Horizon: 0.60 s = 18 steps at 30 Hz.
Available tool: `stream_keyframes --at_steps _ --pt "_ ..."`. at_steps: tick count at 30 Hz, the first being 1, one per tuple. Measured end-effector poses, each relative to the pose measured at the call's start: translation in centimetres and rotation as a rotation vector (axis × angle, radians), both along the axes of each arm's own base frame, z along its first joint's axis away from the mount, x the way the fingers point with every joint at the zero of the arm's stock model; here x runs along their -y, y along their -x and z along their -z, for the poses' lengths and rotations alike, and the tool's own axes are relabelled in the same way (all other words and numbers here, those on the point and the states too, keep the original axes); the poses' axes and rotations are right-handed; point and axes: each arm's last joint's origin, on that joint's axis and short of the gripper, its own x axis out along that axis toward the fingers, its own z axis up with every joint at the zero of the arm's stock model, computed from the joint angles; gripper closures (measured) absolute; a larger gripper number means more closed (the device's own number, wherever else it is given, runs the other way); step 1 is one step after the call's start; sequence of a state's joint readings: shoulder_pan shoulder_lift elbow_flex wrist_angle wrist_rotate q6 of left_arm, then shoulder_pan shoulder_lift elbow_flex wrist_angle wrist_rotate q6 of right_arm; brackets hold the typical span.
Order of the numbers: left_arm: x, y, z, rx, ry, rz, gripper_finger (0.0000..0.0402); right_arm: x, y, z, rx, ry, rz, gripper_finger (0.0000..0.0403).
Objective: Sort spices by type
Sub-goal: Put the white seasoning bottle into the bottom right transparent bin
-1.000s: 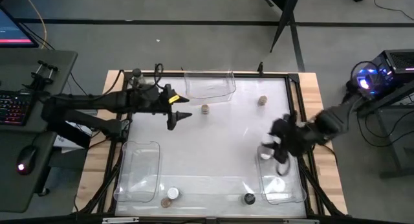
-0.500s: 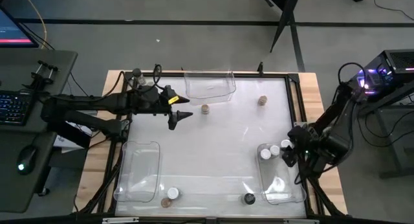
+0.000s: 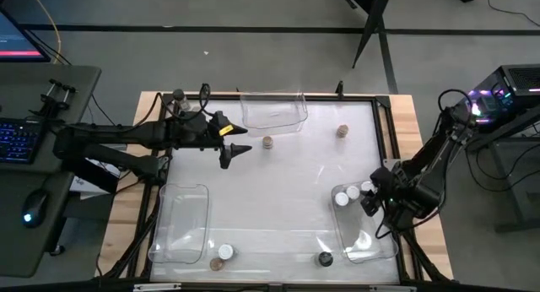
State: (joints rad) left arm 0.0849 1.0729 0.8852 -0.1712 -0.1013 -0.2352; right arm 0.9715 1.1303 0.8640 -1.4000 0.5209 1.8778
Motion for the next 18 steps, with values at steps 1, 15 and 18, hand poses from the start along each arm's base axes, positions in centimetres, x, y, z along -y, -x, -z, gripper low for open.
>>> stream_keyframes --at_steps 1,15,18 --pt "0.00 0.00 -0.01 0.001 0.000 0.000 0.0108 0.02 0.00 0.04 0.000 0.003 0.000 0.0200" --pt "-0.04 -0.01 -0.05 0.005 -0.006 -0.012 0.0108 0.03 0.02 0.07 -0.007 0.011 -0.016 0.0153" --pt "-0.04 -0.01 -0.05 0.005 -0.006 -0.012 0.0108 0.03 0.01 -0.15 -0.008 0.011 -0.017 0.0153"
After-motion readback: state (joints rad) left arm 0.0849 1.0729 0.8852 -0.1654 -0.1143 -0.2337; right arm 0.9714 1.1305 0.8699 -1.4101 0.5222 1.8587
